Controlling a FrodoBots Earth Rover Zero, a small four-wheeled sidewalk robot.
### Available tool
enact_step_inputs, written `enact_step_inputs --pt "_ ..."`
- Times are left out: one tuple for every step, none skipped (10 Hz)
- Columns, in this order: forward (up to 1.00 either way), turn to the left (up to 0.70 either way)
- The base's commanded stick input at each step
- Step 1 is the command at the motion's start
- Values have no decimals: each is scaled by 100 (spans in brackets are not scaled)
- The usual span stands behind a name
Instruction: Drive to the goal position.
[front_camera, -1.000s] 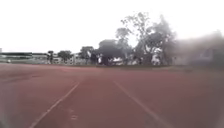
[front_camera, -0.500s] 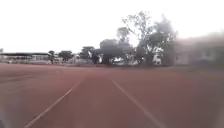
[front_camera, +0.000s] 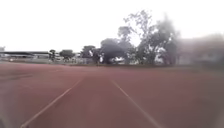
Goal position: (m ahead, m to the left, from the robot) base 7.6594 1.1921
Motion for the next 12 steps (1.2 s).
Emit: enact_step_inputs --pt "70 0" --pt "70 0" --pt "70 0" --pt "70 0" --pt "70 0" --pt "70 0" --pt "70 0" --pt "70 0" --pt "70 0" --pt "70 0" --pt "70 0" --pt "70 0"
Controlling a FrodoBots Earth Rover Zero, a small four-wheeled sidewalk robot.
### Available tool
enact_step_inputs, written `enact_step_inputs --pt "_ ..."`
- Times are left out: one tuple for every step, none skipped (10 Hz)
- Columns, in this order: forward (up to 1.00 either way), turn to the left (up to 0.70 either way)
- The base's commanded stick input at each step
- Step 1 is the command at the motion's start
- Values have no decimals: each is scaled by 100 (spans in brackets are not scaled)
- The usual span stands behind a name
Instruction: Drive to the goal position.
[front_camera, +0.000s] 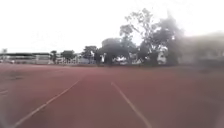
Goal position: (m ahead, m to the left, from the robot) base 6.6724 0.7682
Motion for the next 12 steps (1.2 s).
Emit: enact_step_inputs --pt "70 0" --pt "70 0" --pt "70 0" --pt "70 0" --pt "70 0" --pt "70 0" --pt "70 0" --pt "70 0" --pt "70 0" --pt "70 0" --pt "70 0" --pt "70 0"
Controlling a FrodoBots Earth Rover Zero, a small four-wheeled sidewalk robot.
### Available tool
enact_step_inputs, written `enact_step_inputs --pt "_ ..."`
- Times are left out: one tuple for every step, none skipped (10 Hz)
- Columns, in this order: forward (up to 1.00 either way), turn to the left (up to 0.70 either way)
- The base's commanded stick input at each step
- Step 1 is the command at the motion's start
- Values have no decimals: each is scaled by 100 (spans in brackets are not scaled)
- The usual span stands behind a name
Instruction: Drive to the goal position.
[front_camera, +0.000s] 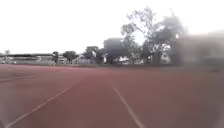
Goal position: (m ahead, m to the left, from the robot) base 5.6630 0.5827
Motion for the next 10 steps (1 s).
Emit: enact_step_inputs --pt "70 0" --pt "70 0" --pt "70 0" --pt "70 0" --pt "70 0" --pt "70 0" --pt "70 0" --pt "70 0" --pt "70 0" --pt "70 0"
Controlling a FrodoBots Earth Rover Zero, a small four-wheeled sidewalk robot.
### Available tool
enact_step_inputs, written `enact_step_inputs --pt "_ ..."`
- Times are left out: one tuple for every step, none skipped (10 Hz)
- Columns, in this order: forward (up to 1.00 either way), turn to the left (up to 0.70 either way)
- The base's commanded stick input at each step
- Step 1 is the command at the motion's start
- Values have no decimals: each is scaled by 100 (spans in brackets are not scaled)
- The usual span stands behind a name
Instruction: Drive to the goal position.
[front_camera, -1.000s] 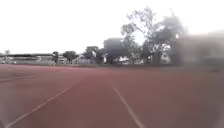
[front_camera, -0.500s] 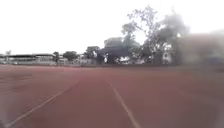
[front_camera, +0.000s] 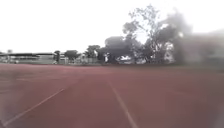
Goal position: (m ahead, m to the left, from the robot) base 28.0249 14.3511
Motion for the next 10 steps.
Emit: enact_step_inputs --pt "70 0" --pt "70 0" --pt "70 0" --pt "70 0" --pt "70 0" --pt "70 0" --pt "70 0" --pt "70 0" --pt "70 0" --pt "70 0"
